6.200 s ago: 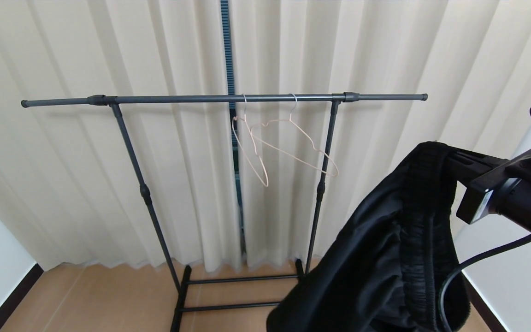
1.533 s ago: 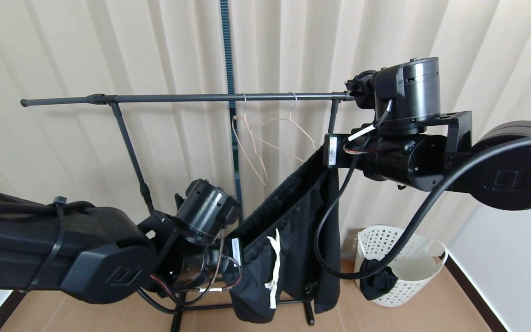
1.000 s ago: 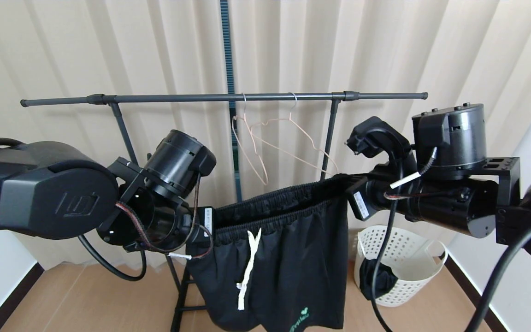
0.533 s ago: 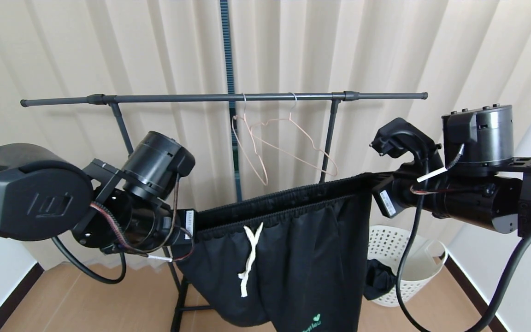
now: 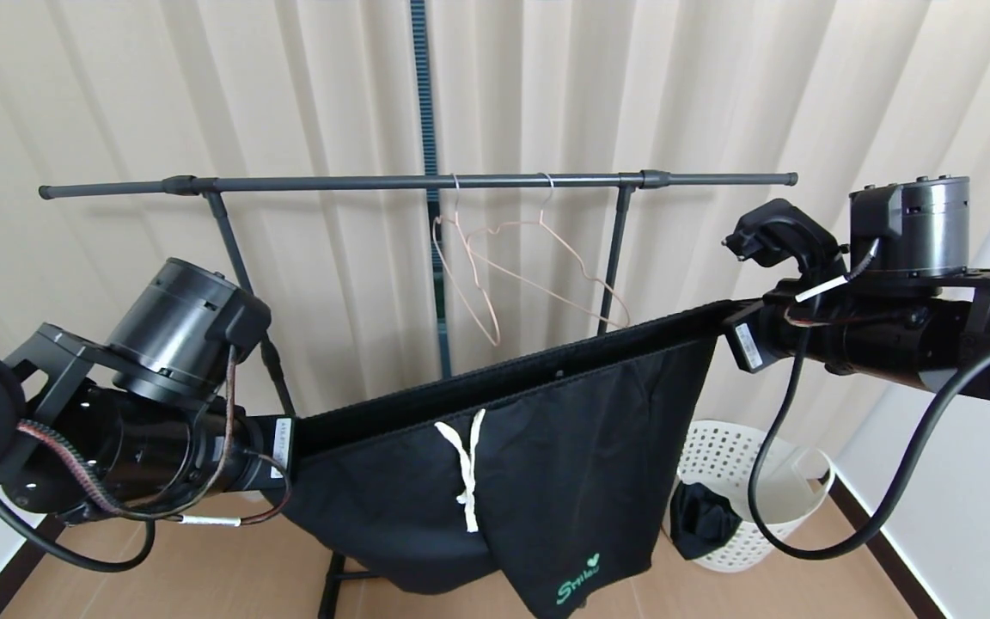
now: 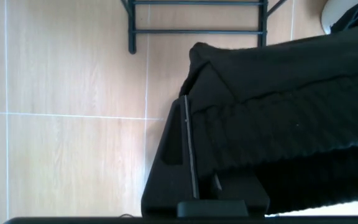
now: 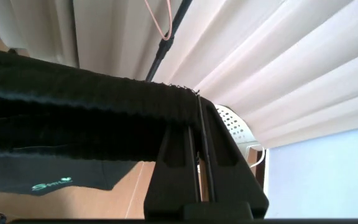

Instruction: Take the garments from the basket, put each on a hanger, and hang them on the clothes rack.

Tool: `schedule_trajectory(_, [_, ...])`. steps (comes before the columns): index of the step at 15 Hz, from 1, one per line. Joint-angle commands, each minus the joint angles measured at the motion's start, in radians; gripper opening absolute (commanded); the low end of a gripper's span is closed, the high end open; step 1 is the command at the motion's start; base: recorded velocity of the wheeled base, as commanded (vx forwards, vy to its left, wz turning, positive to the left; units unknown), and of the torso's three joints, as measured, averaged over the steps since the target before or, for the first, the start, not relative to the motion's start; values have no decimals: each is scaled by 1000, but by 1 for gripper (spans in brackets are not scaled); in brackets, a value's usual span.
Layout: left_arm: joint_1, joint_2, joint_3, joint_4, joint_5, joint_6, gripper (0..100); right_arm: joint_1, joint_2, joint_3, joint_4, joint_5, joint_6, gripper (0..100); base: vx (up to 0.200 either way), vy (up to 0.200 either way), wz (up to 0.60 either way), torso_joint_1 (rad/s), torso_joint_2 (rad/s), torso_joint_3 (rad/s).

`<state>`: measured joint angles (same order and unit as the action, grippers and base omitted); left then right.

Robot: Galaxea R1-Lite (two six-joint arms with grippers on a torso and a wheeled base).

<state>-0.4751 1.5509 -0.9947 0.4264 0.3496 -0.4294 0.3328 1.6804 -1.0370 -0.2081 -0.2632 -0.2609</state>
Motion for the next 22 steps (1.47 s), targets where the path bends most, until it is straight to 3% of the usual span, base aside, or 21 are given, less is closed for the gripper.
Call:
schedule_trajectory(1, [4,-23,2,-1,2,0,0,-6,10,2,-1,-4,0,0,0,0,0,0,0,0])
schedule_trajectory(4, [0,3,-36,-35,-35,-2,0,20,-13,35,9,-2,-11,0,0,0,0,0,0,0])
schedule_trajectory(6, [4,25,-87,-38,-67,-2,0,63,-54,84,13,12,-61,0,0,0,0,0,0,0])
schedule_trajectory(7, [10,64,-168,-38,-92,-2,0,111,-107,138,49,94,-120,0,0,0,0,0,0,0])
schedule_trajectory(9, [20,152,-309,-34,-112,-2,0,238,-169,155,202,124,-146,0,0,0,0,0,0,0])
schedule_trajectory(12, [16,293,-513,-29,-129,-2,0,400,-176,167,297,176,-138,0,0,0,0,0,0,0])
schedule_trajectory(13, [15,331,-570,-29,-132,-2,0,454,-168,169,297,179,-113,0,0,0,0,0,0,0])
schedule_trajectory(17, [13,376,-705,-31,-216,-3,0,672,-57,106,283,131,161,0,0,0,0,0,0,0])
schedule_trajectory(21, [10,370,-714,-31,-276,-8,0,778,67,0,213,59,454,0,0,0,0,0,0,0])
schedule_trajectory(22, [10,370,-714,-31,-274,-8,0,778,68,-1,210,58,457,0,0,0,0,0,0,0])
